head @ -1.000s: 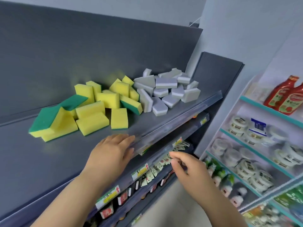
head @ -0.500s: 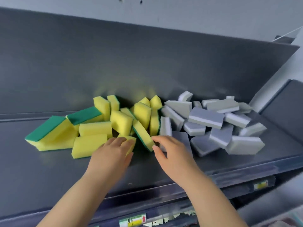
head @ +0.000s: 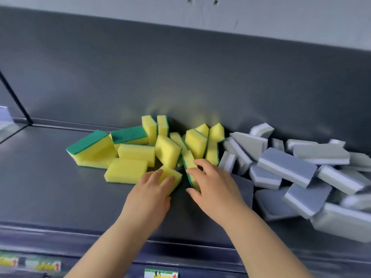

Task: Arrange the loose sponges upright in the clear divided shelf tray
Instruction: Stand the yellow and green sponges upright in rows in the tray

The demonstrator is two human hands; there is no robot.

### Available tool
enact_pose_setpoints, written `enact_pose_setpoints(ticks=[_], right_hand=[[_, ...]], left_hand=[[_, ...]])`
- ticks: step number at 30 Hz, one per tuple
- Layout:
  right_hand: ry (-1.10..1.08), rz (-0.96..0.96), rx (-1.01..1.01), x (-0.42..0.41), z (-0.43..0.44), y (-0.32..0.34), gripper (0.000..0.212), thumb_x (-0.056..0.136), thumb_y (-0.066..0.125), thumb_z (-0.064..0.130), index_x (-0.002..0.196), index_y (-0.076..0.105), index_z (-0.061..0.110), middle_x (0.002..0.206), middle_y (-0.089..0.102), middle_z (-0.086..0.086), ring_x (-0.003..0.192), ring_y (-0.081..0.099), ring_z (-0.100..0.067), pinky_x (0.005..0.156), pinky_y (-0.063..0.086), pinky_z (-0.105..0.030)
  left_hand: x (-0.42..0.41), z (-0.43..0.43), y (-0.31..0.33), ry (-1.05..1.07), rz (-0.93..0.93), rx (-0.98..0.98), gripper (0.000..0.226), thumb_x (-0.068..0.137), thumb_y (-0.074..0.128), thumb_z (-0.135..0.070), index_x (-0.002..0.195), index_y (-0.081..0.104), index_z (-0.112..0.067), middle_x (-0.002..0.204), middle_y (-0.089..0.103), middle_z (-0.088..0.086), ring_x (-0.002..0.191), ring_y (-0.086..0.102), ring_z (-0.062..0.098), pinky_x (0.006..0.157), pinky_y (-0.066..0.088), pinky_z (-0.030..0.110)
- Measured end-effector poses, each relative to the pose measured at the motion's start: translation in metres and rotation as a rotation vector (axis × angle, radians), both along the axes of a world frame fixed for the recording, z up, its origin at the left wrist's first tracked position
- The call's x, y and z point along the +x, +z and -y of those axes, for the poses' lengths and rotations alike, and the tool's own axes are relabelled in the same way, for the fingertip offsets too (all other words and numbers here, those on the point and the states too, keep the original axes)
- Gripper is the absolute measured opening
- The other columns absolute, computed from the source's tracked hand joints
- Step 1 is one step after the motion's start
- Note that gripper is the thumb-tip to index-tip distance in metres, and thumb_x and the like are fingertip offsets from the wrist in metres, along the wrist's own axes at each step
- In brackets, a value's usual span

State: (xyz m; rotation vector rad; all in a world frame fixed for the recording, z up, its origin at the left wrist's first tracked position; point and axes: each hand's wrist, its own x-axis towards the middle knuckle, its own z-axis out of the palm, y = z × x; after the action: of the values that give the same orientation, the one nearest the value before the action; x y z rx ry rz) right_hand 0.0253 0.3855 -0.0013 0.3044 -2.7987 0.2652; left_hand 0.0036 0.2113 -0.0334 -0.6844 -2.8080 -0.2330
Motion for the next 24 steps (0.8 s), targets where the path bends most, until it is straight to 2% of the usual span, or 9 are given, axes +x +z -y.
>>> enact_pose_setpoints(ticks=[2,4,6,8,11,13,17,20,24], right_hand=[[-0.036,-0.020,-0.042,-0.001,0.003,-0.003,0.037,0.071,0.076,0.029,0.104,0.065,0.020,0.118,0.058,0.000,0.082,0.062,-0.026,0.064,0.051,-0.034],[-0.050,-0.059,-0.112,-0.002,0.004,-0.008,0.030,0.070,0.075,0.021,0.098,0.066,0.019,0.115,0.059,0.000,0.080,0.061,-0.026,0.061,0.050,-0.032],[-0.072,-0.108,-0.206,-0.002,0.003,-0.010,0.027,0.072,0.069,0.011,0.099,0.065,0.017,0.119,0.057,0.000,0.087,0.060,-0.026,0.068,0.048,-0.030],[-0.098,-0.141,-0.334,-0.002,0.002,-0.011,0.032,0.076,0.063,0.006,0.106,0.063,0.015,0.124,0.053,0.000,0.101,0.056,-0.021,0.077,0.043,-0.023],[-0.120,-0.191,-0.571,0.004,0.001,-0.002,0.040,0.076,0.062,0.004,0.114,0.058,0.015,0.118,0.053,0.003,0.109,0.046,-0.007,0.088,0.037,-0.013],[-0.154,-0.208,-0.729,0.011,-0.002,0.006,0.041,0.077,0.064,0.007,0.115,0.055,0.021,0.111,0.053,0.011,0.102,0.046,0.001,0.084,0.034,-0.004],[-0.154,-0.174,-1.017,0.022,-0.012,0.012,0.043,0.082,0.064,0.015,0.106,0.046,0.045,0.109,0.056,0.020,0.099,0.055,-0.002,0.082,0.046,-0.019],[-0.158,-0.211,-1.000,0.027,-0.019,0.011,0.039,0.085,0.061,0.017,0.103,0.047,0.048,0.109,0.054,0.016,0.086,0.056,-0.011,0.074,0.047,-0.018],[-0.114,-0.240,-0.935,0.036,-0.022,0.011,0.033,0.089,0.053,0.005,0.094,0.059,0.037,0.113,0.050,0.006,0.102,0.047,0.004,0.070,0.040,-0.001]], left_hand=[[0.001,-0.001,0.000,0.004,0.020,0.021,0.059,0.046,0.087,-0.022,0.102,0.069,-0.021,0.107,0.067,0.012,0.086,0.065,0.032,0.058,0.056,0.036],[0.003,-0.004,0.001,0.015,0.039,0.049,0.051,0.050,0.087,-0.026,0.098,0.071,-0.021,0.109,0.066,0.016,0.085,0.066,0.035,0.058,0.056,0.037],[0.004,-0.006,0.001,0.023,0.049,0.068,0.036,0.059,0.085,-0.026,0.092,0.072,-0.019,0.109,0.065,0.021,0.082,0.065,0.038,0.056,0.056,0.038],[0.005,-0.009,0.002,0.039,0.049,0.108,0.029,0.071,0.078,-0.028,0.099,0.070,-0.020,0.114,0.062,0.020,0.083,0.064,0.038,0.058,0.055,0.038],[0.004,-0.012,0.004,0.113,0.132,0.161,0.047,0.089,0.056,-0.036,0.133,0.046,-0.028,0.131,0.048,0.009,0.109,0.052,0.032,0.084,0.049,0.036],[0.004,-0.014,0.010,0.139,0.215,0.198,0.056,0.090,0.053,-0.038,0.141,0.031,-0.032,0.125,0.048,0.004,0.109,0.049,0.026,0.088,0.045,0.034],[0.005,-0.015,0.018,0.138,0.253,0.252,0.066,0.085,0.060,-0.032,0.142,0.028,-0.034,0.129,0.046,0.004,0.111,0.049,0.027,0.091,0.044,0.034],[0.009,-0.016,0.021,0.143,0.205,0.277,0.075,0.081,0.060,-0.025,0.144,0.022,-0.035,0.133,0.038,0.003,0.106,0.050,0.027,0.084,0.044,0.029],[0.013,-0.014,0.022,0.124,0.219,0.465,0.084,0.077,0.068,-0.018,0.145,0.021,-0.036,0.135,0.032,0.002,0.094,0.050,0.020,0.076,0.045,0.025]])
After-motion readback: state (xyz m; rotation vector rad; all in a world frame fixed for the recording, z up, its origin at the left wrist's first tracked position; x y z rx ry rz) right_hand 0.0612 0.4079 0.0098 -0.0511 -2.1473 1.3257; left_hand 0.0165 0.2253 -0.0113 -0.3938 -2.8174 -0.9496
